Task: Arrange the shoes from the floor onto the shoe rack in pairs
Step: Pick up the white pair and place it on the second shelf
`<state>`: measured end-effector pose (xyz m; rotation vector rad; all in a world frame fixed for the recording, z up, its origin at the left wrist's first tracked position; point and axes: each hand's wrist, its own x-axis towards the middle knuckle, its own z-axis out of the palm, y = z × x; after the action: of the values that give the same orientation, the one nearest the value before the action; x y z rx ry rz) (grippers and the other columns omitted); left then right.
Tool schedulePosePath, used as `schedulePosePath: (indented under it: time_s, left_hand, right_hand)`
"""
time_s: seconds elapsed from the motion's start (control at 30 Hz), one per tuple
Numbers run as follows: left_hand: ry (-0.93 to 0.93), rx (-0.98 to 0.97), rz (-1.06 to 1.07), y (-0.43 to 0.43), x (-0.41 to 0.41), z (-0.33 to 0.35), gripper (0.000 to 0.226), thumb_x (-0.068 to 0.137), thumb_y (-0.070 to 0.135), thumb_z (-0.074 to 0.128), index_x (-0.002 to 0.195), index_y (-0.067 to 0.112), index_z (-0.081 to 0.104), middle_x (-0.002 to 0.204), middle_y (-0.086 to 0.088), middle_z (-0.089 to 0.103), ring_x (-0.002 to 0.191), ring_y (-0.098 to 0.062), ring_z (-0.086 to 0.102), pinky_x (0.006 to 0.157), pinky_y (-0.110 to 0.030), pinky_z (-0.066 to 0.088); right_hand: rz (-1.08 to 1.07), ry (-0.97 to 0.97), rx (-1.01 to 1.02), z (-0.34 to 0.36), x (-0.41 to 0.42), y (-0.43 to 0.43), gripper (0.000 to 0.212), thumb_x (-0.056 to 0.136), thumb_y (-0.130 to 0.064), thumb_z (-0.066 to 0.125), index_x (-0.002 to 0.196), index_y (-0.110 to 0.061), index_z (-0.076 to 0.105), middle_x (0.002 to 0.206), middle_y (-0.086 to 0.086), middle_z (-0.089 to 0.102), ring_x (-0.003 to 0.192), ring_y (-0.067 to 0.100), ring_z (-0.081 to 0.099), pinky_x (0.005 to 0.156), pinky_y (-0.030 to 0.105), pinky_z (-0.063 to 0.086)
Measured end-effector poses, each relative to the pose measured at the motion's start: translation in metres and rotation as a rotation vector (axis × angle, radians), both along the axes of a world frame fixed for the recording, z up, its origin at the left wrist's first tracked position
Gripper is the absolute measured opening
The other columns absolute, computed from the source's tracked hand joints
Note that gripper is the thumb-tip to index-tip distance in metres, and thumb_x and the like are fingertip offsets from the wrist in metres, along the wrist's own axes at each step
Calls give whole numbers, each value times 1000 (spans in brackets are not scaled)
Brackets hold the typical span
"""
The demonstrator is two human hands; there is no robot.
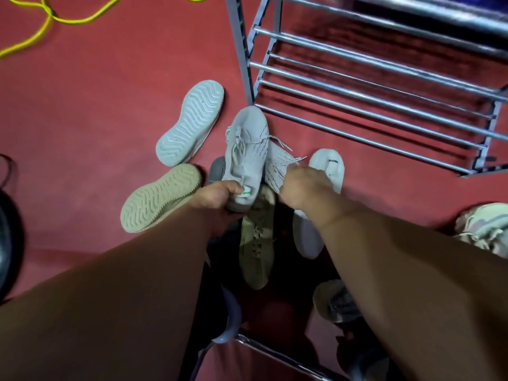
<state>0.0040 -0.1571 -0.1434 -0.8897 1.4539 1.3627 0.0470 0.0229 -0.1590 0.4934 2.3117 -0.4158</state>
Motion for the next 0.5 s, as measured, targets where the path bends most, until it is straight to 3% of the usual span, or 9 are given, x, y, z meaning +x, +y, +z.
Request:
schedulePosePath:
  time_s: [0.1,0.17,0.23,0.3,0.33,0.4,0.43,0.5]
  left_hand:
    - [-18,-27,-21,1,0,-3,11,84,2,50,85,7,60,90,-15,57,83,-28,55,91,-42,50]
    - [-10,-65,-41,0,1,-4,10,84,4,52,87,7,60,92,-18,57,87,-29,54,93,-45,48]
    - [-14,-104,-43,-1,1,-4,11,83,6,53,90,8,61,95,-18,58,90,-30,55,95,-49,47]
    - [-35,-93,-49,-2,1,-2,11,84,6,51,86,11,61,90,-15,55,83,-28,54,85,-42,49]
    - [-52,-64,-58,-2,1,0,13,85,5,49,82,12,59,86,-12,51,76,-25,49,76,-37,46]
    - [-74,-43,-75,-2,0,-2,16,86,5,47,80,14,58,82,-9,47,70,-21,44,69,-32,41]
    - [-74,-49,-77,-2,-1,-4,16,88,5,47,82,13,59,82,-10,49,71,-21,46,71,-33,44]
    - [-74,-82,-81,-1,-1,-7,16,91,5,47,85,13,60,81,-10,56,73,-20,52,85,-39,50]
  right_hand:
    - [-144,-101,76,-3,-6,7,66,85,-19,56,147,-2,41,139,19,58,123,37,59,99,43,46]
    - [-203,-152,76,-3,-10,15,66,83,-20,55,145,-1,44,138,16,61,121,37,61,99,44,50]
    - [-315,-212,-56,-4,-14,17,52,89,-20,55,137,0,51,134,16,62,118,38,63,93,41,52]
    - [-579,-274,-283,-7,-13,10,29,94,-24,54,116,-5,57,113,12,67,97,35,72,84,39,56]
    - [-693,-288,-338,-12,-12,5,31,93,-25,53,116,-4,54,104,11,68,86,32,76,80,39,59]
    - [-792,-262,-375,-21,-10,-2,58,90,-21,52,145,-4,41,91,11,69,71,26,77,63,35,61]
    - [-813,-212,-381,-26,-10,-4,64,90,-19,52,151,-7,36,87,10,70,66,23,75,54,30,58]
    - [-887,-103,-365,-24,-12,-3,55,90,-17,57,142,-5,48,79,9,71,60,21,71,47,26,53]
